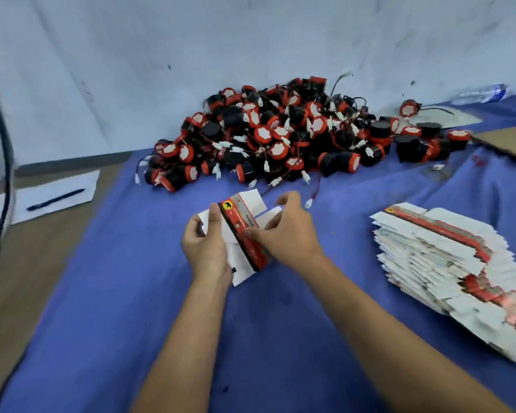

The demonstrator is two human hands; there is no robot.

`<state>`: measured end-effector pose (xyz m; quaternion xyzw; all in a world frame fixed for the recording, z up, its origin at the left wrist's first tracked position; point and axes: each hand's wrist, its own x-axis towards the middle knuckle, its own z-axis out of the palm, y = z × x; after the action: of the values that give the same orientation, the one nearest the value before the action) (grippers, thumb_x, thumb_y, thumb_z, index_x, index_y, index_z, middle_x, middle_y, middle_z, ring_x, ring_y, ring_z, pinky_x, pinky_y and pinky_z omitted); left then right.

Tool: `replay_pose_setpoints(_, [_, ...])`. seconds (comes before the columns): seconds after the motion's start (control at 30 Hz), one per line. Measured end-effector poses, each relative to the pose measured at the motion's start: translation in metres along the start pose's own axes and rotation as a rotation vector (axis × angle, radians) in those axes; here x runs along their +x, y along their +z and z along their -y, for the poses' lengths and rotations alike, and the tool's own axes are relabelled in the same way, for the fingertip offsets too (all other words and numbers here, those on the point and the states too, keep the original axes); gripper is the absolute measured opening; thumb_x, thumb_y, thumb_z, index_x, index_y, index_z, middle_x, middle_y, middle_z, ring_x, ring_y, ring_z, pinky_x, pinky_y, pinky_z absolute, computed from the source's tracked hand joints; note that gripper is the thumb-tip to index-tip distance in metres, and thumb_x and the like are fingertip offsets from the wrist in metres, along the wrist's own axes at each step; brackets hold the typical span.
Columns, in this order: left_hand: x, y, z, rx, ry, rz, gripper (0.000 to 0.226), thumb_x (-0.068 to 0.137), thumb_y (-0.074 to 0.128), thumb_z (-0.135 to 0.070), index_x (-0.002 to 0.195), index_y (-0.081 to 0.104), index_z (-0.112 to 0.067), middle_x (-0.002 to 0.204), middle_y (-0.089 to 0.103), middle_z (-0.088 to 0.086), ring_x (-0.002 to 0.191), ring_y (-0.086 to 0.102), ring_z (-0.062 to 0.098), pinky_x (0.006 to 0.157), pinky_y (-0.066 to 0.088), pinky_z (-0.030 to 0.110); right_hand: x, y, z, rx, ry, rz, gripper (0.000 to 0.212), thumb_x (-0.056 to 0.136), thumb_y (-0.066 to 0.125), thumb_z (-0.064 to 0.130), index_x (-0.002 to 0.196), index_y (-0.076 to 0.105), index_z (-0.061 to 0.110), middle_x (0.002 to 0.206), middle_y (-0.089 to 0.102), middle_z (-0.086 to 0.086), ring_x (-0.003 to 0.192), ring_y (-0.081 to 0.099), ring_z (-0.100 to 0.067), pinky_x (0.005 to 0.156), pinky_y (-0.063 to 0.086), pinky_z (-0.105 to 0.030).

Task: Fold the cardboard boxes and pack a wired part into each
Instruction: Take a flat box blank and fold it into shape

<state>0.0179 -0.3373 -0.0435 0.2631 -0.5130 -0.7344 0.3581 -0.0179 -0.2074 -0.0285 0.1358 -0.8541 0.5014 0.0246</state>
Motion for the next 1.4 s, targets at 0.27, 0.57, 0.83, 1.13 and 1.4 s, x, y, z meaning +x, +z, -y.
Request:
replay_pose_setpoints(0.27, [0.015,-0.009,0.001,-0.028,-0.232,0.452,0.048,0.095,0.067,-0.051,0.115,0.071,-0.008,0.107,0.078,0.016,0.099,0.076,0.034,0.082,0.063,0.049,-0.010,0.025,-0.020,0.247,-0.149,-0.019,0.074,0.079,0.087,0.034,0.138,0.042,0.029,0.093,0.068,0.004,0.090,0.067,-0.017,0.091,0.053,-0.043])
replay_pose_setpoints(0.57, [0.008,-0.026,-0.001,-0.027,-0.270,0.847,0.061,0.083,0.078,-0.032,0.134,0.062,-0.004,0.124,0.067,0.019,0.111,0.065,0.033,0.096,0.055,0.046,-0.008,0.000,-0.018,0.791,0.018,0.125,0.032,0.087,0.079,0.040,0.106,0.074,0.016,0.098,0.078,-0.009,0.087,0.073,-0.020,0.069,0.057,-0.031])
replay_pose_setpoints(0.83, [-0.007,-0.015,0.002,0.077,-0.190,0.855,0.066,0.076,0.072,-0.036,0.139,0.059,-0.017,0.126,0.072,0.012,0.111,0.070,0.026,0.094,0.057,0.046,-0.012,-0.008,-0.012,0.880,-0.087,0.280,0.030,0.076,0.085,0.046,0.089,0.073,0.022,0.087,0.073,-0.006,0.080,0.069,-0.021,0.068,0.056,-0.033])
replay_pose_setpoints(1.13, [-0.002,-0.015,-0.003,-0.148,-0.230,0.441,0.036,0.091,0.045,-0.016,0.114,0.071,-0.008,0.110,0.070,0.023,0.102,0.065,0.041,0.095,0.049,0.057,-0.019,-0.003,-0.008,0.680,-0.189,0.526,0.043,0.069,0.090,0.029,0.107,0.071,0.024,0.100,0.077,0.001,0.092,0.072,-0.014,0.076,0.056,-0.022])
replay_pose_setpoints(1.4, [-0.002,-0.012,-0.003,0.104,0.039,0.497,0.036,0.077,0.066,-0.039,0.100,0.075,-0.012,0.101,0.075,0.008,0.092,0.072,0.024,0.081,0.059,0.044,-0.023,0.011,-0.007,0.564,-0.258,0.311,0.050,0.059,0.097,0.038,0.099,0.069,0.030,0.094,0.077,0.003,0.086,0.073,-0.016,0.072,0.058,-0.026])
